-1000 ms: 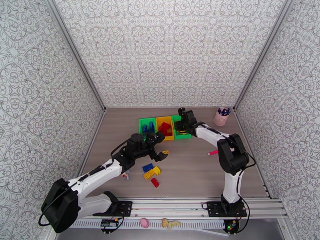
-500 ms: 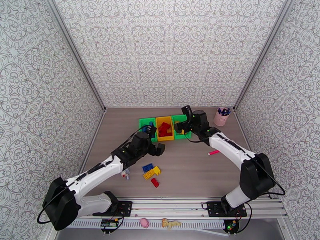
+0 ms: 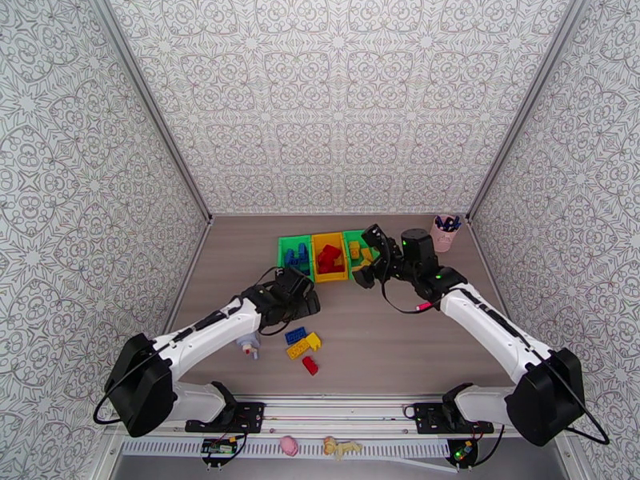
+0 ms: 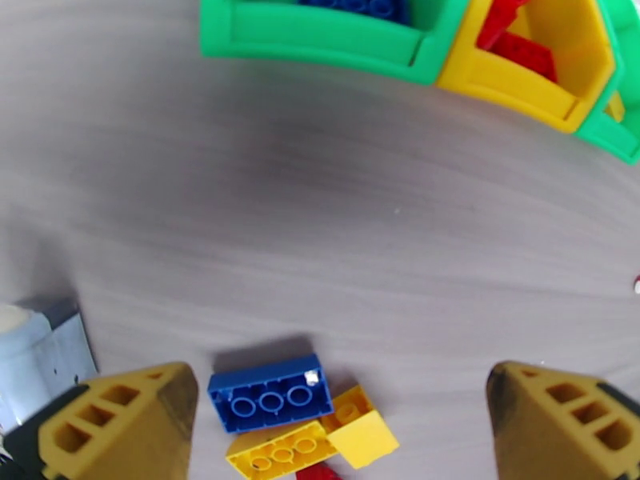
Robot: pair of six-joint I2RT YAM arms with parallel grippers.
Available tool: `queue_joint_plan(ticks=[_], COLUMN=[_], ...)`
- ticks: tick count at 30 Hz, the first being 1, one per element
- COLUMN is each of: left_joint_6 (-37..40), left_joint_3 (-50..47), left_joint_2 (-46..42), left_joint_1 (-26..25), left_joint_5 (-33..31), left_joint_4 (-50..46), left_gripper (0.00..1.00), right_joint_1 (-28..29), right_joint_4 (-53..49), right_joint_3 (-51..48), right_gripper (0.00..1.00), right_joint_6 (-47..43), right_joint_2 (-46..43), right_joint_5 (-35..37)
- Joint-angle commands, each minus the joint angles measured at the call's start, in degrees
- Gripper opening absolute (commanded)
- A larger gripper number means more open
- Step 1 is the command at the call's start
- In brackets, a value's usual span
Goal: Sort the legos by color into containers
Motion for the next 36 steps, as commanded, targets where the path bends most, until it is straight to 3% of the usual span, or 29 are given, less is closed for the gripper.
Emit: queue_joint_plan(ticks=[1,19,32,36], left_joint_6=[-3.2,-5.2,-5.2,-4.9], left_joint_3=[-1.3,-2.4,-2.2,-1.7], left_joint_2=[2.7,12.6,13.5,13.5], left_joint_1=[0.2,-0.3,-0.3,-0.4], left_joint_5=[2.5,5.9,6.3,6.0], left_joint_4=[-3.3,-5.6,-6.0,-6.1], left_gripper=[1.0,0.98,0.64,0.59], right_joint_1=[0.0,0.2,0.2,0.2], right_joint_4=[-3.4,-3.4,-3.3,-3.4], right_joint_3=[0.0,0.1,0.2,0.3], right_gripper=[0.99,1.0,1.0,1.0], right_joint_6=[-2.6,-2.3,-1.8,-1.8], right_joint_2=[0.0,1.5,1.5,1.3], right_joint_5=[-2.6,-3.8,-4.1,-4.4])
